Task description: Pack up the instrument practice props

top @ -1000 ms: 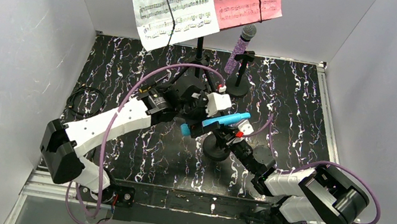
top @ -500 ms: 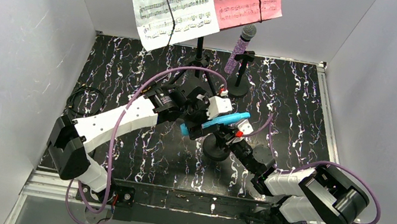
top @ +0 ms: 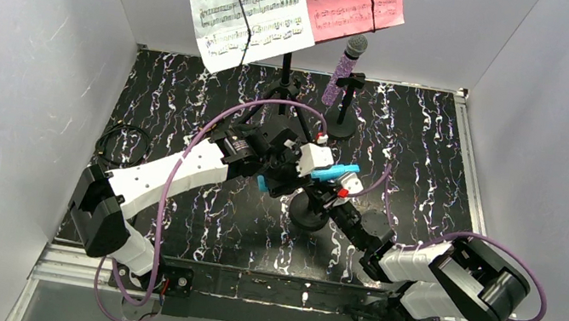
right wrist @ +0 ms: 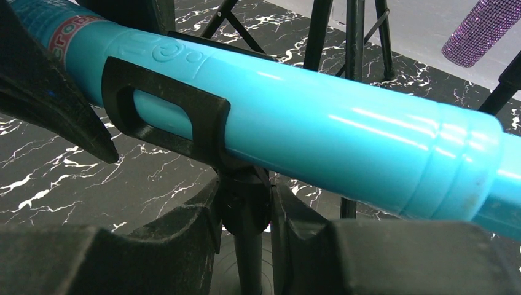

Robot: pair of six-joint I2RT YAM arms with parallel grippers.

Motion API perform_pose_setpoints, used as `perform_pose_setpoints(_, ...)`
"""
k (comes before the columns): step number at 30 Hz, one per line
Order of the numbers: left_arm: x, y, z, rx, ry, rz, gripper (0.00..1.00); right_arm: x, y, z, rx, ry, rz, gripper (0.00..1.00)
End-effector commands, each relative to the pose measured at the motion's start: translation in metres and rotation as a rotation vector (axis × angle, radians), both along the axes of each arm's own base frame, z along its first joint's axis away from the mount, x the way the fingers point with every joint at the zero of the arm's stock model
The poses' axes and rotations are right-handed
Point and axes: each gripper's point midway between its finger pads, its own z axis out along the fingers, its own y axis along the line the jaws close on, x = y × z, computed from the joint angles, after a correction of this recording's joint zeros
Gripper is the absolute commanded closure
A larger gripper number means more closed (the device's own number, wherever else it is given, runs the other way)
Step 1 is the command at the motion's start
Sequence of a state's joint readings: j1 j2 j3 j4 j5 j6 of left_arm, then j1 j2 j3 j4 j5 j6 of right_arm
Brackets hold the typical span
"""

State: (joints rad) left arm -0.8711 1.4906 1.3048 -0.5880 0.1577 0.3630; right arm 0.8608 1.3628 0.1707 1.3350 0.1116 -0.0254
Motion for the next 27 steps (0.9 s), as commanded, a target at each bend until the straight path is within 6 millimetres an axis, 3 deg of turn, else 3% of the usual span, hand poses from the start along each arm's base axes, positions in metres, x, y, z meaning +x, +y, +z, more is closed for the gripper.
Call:
perform_pose_setpoints(1, -0.017, 0.033, 0.008, 0.067, 0.021, 0.023, 0.93, 0.008, -0.024, 0.004, 0.048, -0.002, -0.122, 0.99)
perform_pose_setpoints(7, -0.033, 0.054, 0.011, 0.083, 0.034, 0.053, 1.0, 0.012, -0.04, -0.001, 0.046, 0.008, -0.198, 0.99)
perform_pose_setpoints(13, -0.041, 0.073, 0.013, 0.104, 0.04, 0.104, 1.0, 0.014, -0.05, -0.007, 0.024, 0.011, -0.248, 0.99)
perform_pose_setpoints(27, -0.062, 0.091, 0.01, 0.097, 0.117, 0.206, 1.0, 0.022, -0.07, -0.013, 0.05, 0.021, -0.364, 0.99)
